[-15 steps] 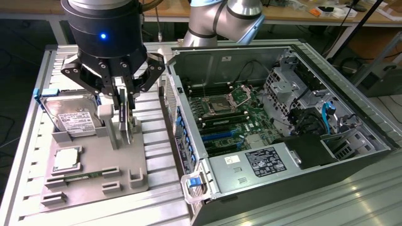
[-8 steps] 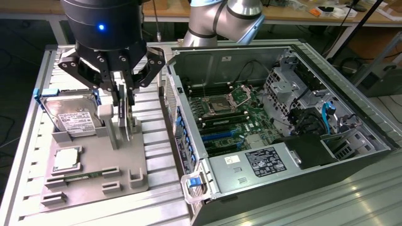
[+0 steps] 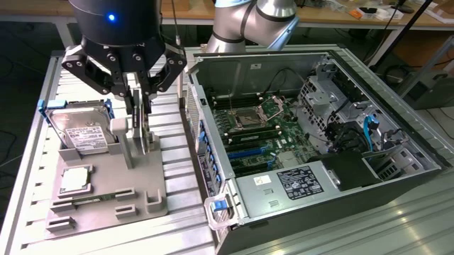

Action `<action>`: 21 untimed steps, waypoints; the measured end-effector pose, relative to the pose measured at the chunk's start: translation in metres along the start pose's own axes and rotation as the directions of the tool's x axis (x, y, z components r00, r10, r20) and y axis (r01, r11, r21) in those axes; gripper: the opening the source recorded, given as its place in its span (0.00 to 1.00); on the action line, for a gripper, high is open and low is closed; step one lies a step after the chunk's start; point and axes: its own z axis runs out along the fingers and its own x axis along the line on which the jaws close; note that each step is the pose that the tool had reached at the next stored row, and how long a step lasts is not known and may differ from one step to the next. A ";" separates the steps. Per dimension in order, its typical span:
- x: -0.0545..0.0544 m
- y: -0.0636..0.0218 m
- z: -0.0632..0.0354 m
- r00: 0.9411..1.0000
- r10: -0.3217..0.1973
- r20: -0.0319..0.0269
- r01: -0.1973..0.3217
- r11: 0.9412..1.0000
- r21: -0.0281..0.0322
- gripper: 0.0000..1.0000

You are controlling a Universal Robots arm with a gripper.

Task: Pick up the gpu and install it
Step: 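Pick up the gpu and move the gpu toward the slot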

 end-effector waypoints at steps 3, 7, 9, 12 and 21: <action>0.000 0.0002 -0.0047 1.000 0.000 0.000 0.000 1.000 0.000 0.27; 0.000 0.0008 -0.0160 1.000 0.000 0.000 0.000 1.000 0.000 0.27; 0.000 0.0009 -0.0191 1.000 0.000 0.000 0.000 1.000 0.000 0.27; -0.001 0.0011 -0.0245 1.000 0.000 0.000 0.000 1.000 0.000 0.27; -0.005 0.0016 -0.0256 1.000 0.000 0.000 0.000 1.000 0.000 0.27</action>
